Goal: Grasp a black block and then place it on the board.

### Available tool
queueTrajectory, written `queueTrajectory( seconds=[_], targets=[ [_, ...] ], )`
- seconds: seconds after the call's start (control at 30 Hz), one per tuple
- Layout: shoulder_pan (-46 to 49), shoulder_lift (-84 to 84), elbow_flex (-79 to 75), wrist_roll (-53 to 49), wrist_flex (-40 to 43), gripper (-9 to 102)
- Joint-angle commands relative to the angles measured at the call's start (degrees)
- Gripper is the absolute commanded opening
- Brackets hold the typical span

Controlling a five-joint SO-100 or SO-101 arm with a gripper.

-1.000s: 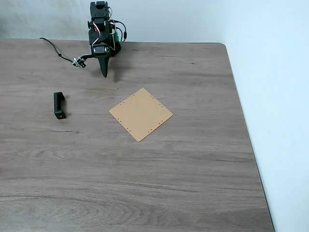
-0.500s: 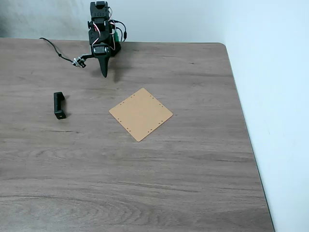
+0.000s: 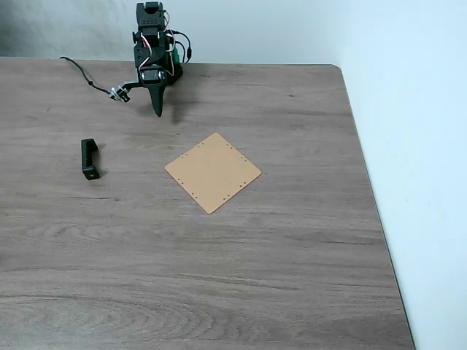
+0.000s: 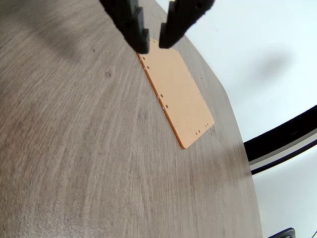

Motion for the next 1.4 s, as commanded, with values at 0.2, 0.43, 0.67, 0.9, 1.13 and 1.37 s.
queueTrajectory(
  seconds=[0.2, 0.43, 0.67, 0.9, 1.13, 1.37],
  targets=[
    [-0.62, 1.14, 0.88, -0.18, -0.53, 0],
    [-0.62, 1.14, 0.88, -0.26, -0.53, 0],
    [-1.05, 1.14, 0.97, -0.97, -0.79, 1],
    [-1.41, 1.14, 1.05, -3.25, -0.88, 0],
    [1.14, 1.14, -1.49, -10.28, 0.18, 0],
    [6.77, -12.13, -13.89, -16.00, 0.44, 0]
  ],
)
